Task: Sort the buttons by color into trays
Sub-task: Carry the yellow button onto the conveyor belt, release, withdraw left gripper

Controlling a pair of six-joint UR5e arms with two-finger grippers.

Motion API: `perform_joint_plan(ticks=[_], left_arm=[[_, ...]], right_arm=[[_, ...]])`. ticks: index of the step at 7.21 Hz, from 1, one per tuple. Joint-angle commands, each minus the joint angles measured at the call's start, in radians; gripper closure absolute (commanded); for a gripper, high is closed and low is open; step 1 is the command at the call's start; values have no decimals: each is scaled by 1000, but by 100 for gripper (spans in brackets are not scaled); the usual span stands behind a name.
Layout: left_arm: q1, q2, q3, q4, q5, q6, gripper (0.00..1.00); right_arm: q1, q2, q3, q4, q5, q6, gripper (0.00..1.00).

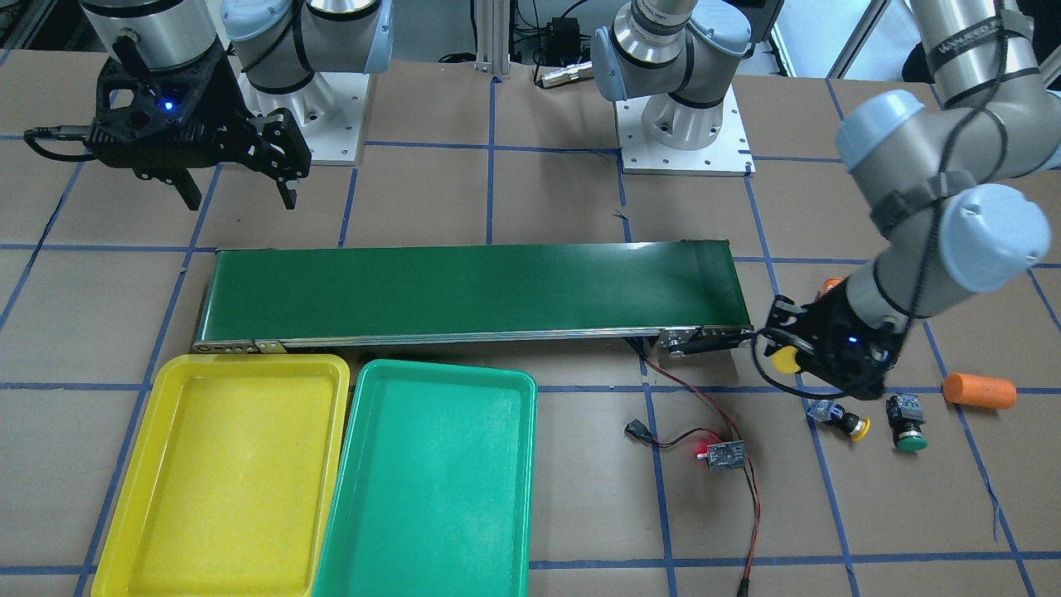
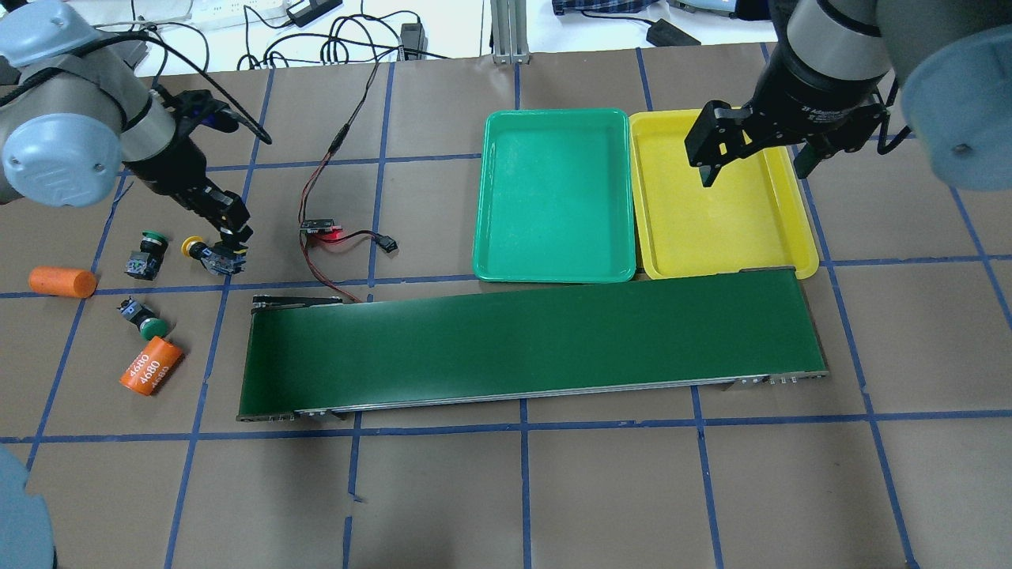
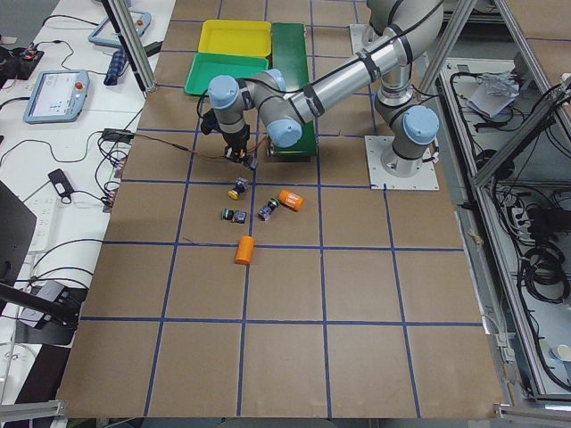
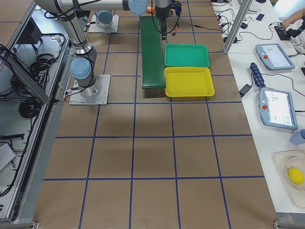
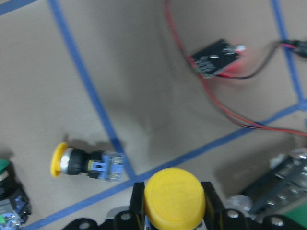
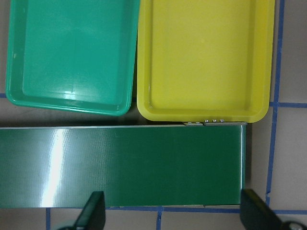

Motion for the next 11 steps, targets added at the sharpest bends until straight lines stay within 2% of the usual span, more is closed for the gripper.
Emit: perform_joint_plan(ticks=[1, 3, 4, 5, 6, 7, 8, 9, 10, 11], left_arm=[[-248, 55, -13, -47, 180, 79, 92], [-368, 43, -38, -75, 242, 223, 91], [-428, 37, -61, -69, 252, 314, 80], [-503, 32, -76, -63, 320, 407, 86], [-543, 20, -87, -67, 357, 413, 86], [-563, 9, -117, -67, 385, 405, 77], [-583, 25, -165, -63, 385, 404, 75], [-596, 19, -191, -60, 379, 395, 53], [-596, 20, -190, -56, 370, 384, 2], [-591, 40, -182, -58, 365, 361, 1]], right_arm=[[-1, 0, 2, 0, 0, 0, 0], [-1, 0, 2, 0, 0, 0, 0], [-1, 0, 2, 0, 0, 0, 0], [-1, -1, 2, 0, 0, 0, 0], [-1, 0, 2, 0, 0, 0, 0], [-1, 0, 2, 0, 0, 0, 0], [-1, 0, 3, 0, 0, 0, 0], [-1, -1, 5, 0, 0, 0, 0], [-1, -1, 5, 0, 0, 0, 0], [-3, -1, 5, 0, 0, 0, 0]])
